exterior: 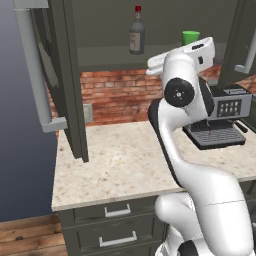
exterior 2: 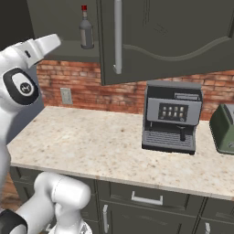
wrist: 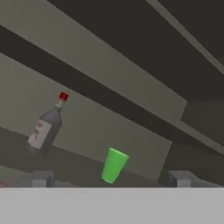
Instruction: Open the cabinet directly in front. Then move the liquor and the cup to the dining counter with the candle on it.
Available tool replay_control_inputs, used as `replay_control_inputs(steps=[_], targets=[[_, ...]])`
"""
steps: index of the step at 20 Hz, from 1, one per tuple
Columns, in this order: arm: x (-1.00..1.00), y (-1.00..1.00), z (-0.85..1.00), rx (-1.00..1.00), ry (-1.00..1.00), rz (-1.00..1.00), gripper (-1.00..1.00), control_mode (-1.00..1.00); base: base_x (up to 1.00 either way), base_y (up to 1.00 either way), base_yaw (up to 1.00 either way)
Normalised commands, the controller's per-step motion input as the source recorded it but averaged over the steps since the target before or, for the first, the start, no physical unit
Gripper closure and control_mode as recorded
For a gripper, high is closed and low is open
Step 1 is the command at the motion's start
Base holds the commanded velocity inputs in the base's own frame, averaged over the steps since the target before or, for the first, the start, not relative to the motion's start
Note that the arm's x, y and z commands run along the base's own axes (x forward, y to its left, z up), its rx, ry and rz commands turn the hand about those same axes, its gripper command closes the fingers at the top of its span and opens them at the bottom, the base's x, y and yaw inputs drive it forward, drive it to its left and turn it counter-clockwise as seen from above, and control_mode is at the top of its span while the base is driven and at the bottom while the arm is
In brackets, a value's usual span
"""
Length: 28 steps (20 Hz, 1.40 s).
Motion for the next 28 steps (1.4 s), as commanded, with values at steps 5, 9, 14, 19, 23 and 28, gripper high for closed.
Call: replay_control_inputs(steps=[5, 9, 14, 19, 23, 28], targets=[[0.5, -0.61, 0.1, 0.13, -0.01, -0.32, -1.0, -1.0, 0.0, 0.0, 0.0], [0.25, -0.7, 0.06, 0.11, -0.04, -0.33, -1.0, -1.0, 0.0, 0.0, 0.0], [0.08, -0.63, 0.09, 0.11, -0.01, -0.3, -1.0, -1.0, 0.0, 0.0, 0.0], [0.0, -0.31, 0.02, 0.05, 0.0, -0.18, -1.0, -1.0, 0.0, 0.0, 0.0], [0.0, -0.04, 0.0, 0.0, 0.0, 0.0, -1.0, -1.0, 0.0, 0.0, 0.0], [-0.24, -0.5, 0.0, 0.01, -0.01, -0.15, -1.0, -1.0, 0.0, 0.0, 0.0]])
